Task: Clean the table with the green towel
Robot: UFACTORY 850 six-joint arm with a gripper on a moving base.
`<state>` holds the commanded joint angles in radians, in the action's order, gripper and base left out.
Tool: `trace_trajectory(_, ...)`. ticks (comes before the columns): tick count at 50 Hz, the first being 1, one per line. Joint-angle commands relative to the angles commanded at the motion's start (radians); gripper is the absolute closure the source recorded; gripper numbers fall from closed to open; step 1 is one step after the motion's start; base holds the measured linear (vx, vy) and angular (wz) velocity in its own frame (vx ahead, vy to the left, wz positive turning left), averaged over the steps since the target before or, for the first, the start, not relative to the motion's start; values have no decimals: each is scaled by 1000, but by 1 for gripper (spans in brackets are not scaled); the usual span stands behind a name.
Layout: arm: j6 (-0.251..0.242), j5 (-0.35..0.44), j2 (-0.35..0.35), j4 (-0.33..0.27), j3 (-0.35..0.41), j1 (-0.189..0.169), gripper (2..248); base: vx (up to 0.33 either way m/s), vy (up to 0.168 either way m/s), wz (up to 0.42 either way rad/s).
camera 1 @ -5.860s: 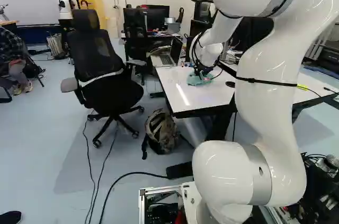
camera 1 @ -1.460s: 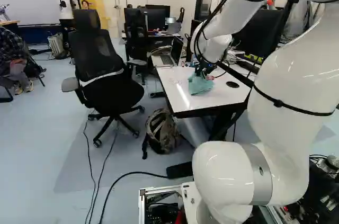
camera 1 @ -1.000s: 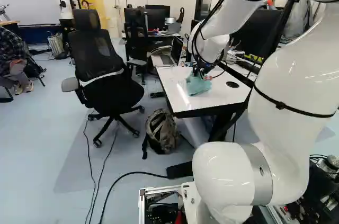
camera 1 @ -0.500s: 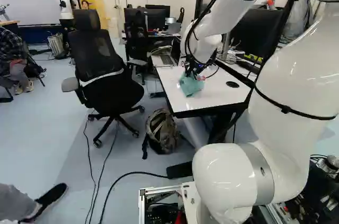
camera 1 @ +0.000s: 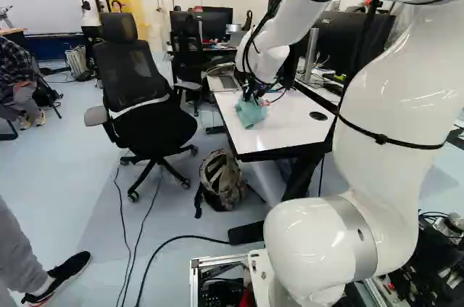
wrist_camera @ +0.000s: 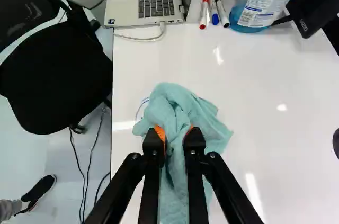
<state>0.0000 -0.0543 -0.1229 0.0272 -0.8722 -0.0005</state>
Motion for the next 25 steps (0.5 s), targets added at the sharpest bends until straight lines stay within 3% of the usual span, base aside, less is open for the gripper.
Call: trace_trajectory(25, 0, 0, -68, 0, -76, 74, 199, 0, 0, 0)
